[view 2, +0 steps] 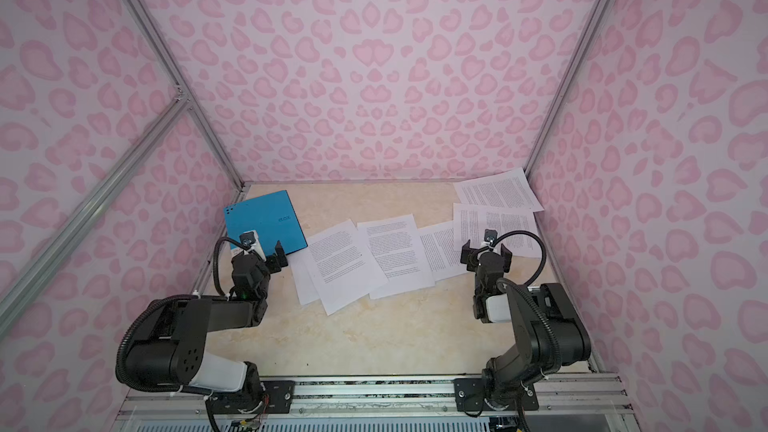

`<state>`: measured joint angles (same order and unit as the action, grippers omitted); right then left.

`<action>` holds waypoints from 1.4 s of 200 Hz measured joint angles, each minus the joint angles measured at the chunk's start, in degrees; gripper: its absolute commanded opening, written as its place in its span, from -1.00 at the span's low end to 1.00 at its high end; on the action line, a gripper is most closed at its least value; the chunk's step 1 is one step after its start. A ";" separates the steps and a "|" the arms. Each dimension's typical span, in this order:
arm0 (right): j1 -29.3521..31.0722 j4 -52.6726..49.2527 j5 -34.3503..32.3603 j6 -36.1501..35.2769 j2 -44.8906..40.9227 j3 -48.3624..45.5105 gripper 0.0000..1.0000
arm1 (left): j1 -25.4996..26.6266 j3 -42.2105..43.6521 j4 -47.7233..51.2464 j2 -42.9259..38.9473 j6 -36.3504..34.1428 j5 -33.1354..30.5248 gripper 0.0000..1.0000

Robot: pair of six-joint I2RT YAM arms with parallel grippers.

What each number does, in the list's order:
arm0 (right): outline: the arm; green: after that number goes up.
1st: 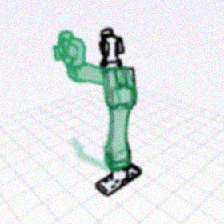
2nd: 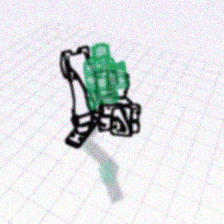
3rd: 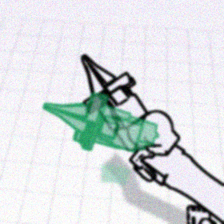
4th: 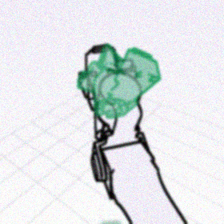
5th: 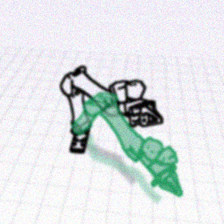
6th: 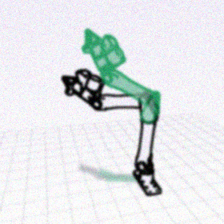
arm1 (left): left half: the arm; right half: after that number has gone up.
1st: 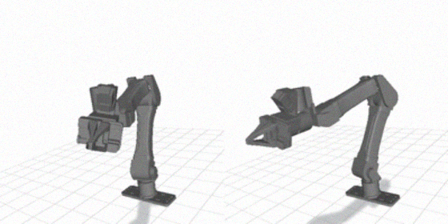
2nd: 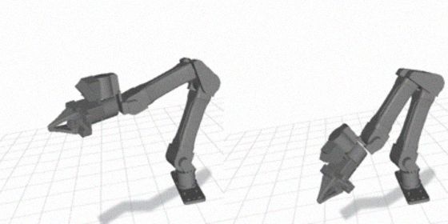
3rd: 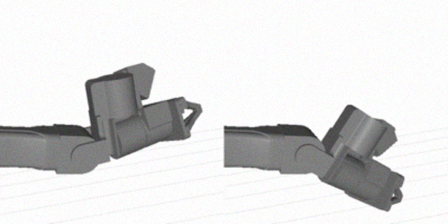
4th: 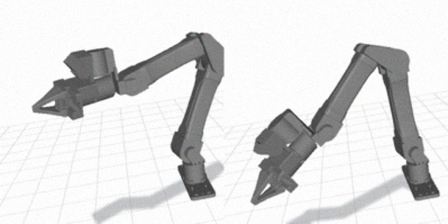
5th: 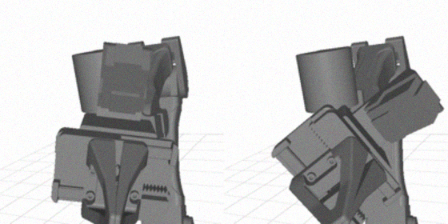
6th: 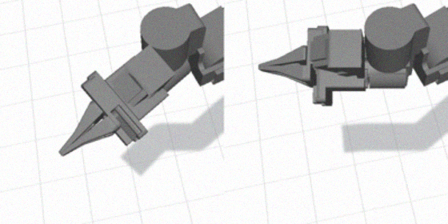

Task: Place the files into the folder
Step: 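Grip the blue folder's near edge with left gripper while right gripper approaches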

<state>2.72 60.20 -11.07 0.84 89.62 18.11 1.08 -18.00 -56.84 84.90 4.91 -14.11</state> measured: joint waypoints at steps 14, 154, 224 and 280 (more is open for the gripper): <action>0.20 0.02 -0.02 -0.02 0.00 -0.02 0.98 | 0.00 0.00 0.00 0.00 0.00 0.11 0.95; 0.39 0.37 -0.55 -0.44 0.04 -0.33 0.98 | 0.00 0.02 -0.04 -0.02 -0.37 0.20 0.95; 0.42 0.37 -0.55 -0.42 0.04 -0.33 0.98 | -0.02 0.02 -0.02 -0.02 -0.37 0.39 0.95; 0.39 -0.39 -1.07 0.07 -5.33 -2.62 0.98 | 2.93 -3.06 7.87 -5.20 -0.55 -3.72 0.95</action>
<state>3.11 59.81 -12.14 0.91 84.29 15.49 4.01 -21.06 -48.97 79.70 4.36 -17.82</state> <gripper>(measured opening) 0.988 0.976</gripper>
